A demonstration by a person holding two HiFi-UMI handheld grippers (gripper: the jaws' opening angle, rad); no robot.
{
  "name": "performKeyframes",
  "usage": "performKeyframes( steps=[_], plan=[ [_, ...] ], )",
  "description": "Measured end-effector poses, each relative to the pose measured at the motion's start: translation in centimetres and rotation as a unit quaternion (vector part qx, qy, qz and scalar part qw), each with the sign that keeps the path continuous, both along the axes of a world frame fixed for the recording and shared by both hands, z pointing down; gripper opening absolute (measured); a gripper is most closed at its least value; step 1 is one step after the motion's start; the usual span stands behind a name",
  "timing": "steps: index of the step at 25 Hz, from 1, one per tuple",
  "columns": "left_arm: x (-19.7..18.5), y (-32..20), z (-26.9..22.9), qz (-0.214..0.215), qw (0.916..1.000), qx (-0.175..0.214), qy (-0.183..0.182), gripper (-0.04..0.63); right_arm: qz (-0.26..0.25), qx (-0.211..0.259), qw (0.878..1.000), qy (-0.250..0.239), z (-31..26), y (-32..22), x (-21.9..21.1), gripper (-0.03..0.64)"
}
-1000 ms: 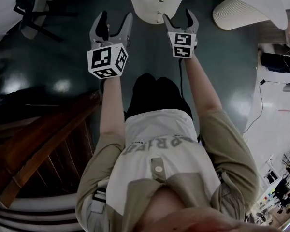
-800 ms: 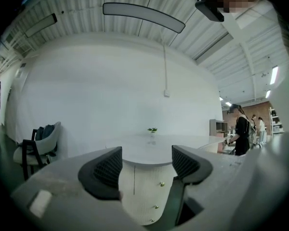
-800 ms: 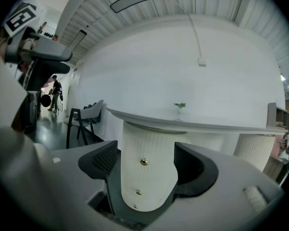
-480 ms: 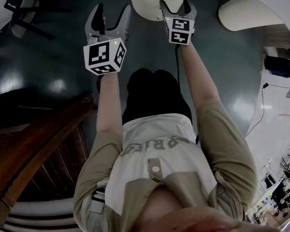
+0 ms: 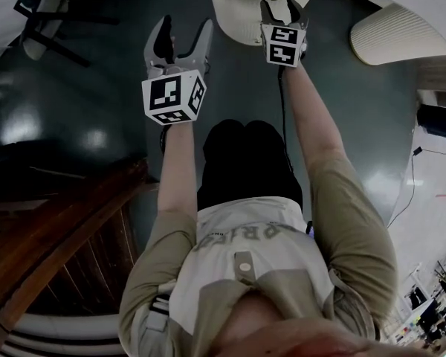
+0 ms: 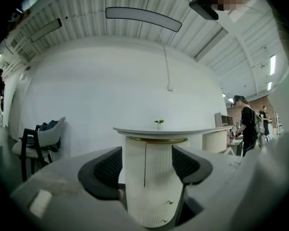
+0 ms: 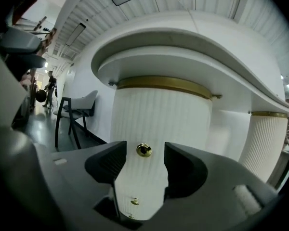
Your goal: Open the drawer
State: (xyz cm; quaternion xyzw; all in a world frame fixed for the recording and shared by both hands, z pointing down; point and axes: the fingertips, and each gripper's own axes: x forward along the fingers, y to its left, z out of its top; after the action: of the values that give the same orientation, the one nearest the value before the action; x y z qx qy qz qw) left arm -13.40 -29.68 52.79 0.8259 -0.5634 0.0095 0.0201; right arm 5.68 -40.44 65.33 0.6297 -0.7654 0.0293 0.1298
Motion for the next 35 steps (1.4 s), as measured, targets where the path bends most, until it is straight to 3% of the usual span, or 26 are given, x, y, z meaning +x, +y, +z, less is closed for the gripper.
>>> performKeyframes(
  steps=[6,11,35],
  plan=[
    [-0.4,0.0,0.6,-0.001,1.0,-0.001,0.0,0.322,0.022,-0.039,0.999,-0.013,1.6,-1.9,0.0,0.19],
    [-0.7,0.2,0.7,-0.002,1.0,-0.001,-0.003,0.322,0.042,-0.033,0.998,-0.02,1.6,-2.0,-0.2,0.11],
    [-1.1,0.1,0.8,-0.008,1.0,-0.005,-0.003,0.322,0.023,-0.051,0.998,-0.037,1.6,-1.2,0.0,0.103]
  ],
)
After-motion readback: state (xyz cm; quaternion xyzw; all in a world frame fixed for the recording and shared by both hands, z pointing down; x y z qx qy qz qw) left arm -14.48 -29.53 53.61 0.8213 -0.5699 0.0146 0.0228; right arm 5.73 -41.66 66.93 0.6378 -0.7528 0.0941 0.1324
